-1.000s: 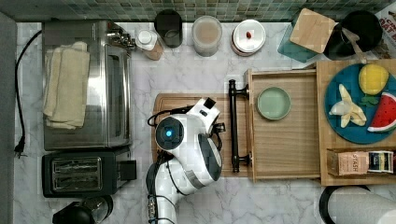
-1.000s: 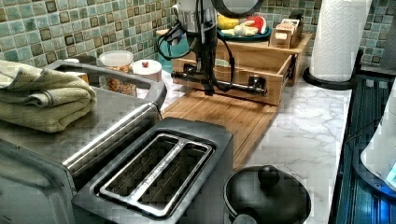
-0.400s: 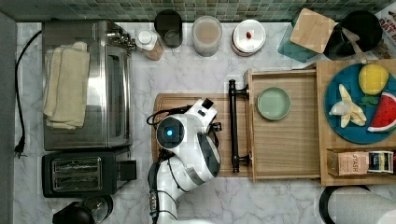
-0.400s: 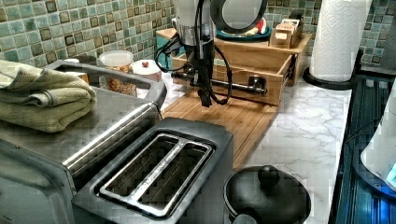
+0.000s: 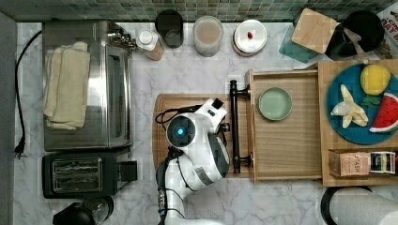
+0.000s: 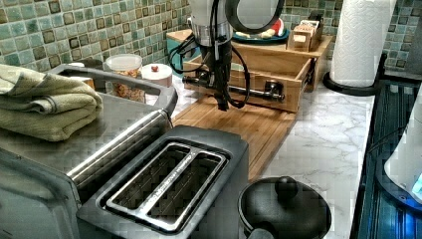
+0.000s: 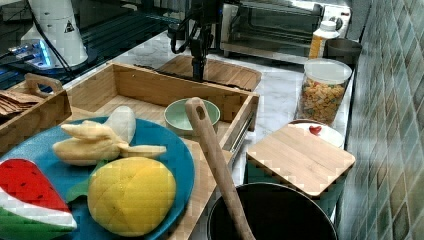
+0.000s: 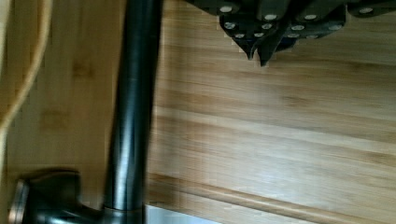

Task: Close the drawer.

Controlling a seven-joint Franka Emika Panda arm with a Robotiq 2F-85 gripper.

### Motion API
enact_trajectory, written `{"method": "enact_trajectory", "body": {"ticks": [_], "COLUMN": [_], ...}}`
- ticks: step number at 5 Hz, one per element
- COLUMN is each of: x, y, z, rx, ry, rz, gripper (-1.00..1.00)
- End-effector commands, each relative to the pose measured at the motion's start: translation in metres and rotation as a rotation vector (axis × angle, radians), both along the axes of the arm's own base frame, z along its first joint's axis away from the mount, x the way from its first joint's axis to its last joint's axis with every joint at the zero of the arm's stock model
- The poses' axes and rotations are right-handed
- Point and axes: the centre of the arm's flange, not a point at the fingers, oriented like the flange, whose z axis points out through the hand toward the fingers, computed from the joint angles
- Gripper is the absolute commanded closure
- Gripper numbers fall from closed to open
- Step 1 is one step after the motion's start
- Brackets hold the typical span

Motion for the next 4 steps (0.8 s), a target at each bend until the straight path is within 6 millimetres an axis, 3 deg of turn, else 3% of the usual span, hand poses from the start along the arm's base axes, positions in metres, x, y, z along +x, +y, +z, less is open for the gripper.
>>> {"method": "enact_trajectory", "body": {"ticks": [1, 2, 4], "x": [0.016, 0.012, 0.008], "y": [-0.091, -0.126, -0.223], "z": [0.039, 0.041, 0.055], "rx": [0.003, 0.014, 0.072], "ry": [-0.07, -0.071, -0.085], "rz": [0.026, 0.01, -0.048], "gripper": [1.0, 1.0, 1.0]}}
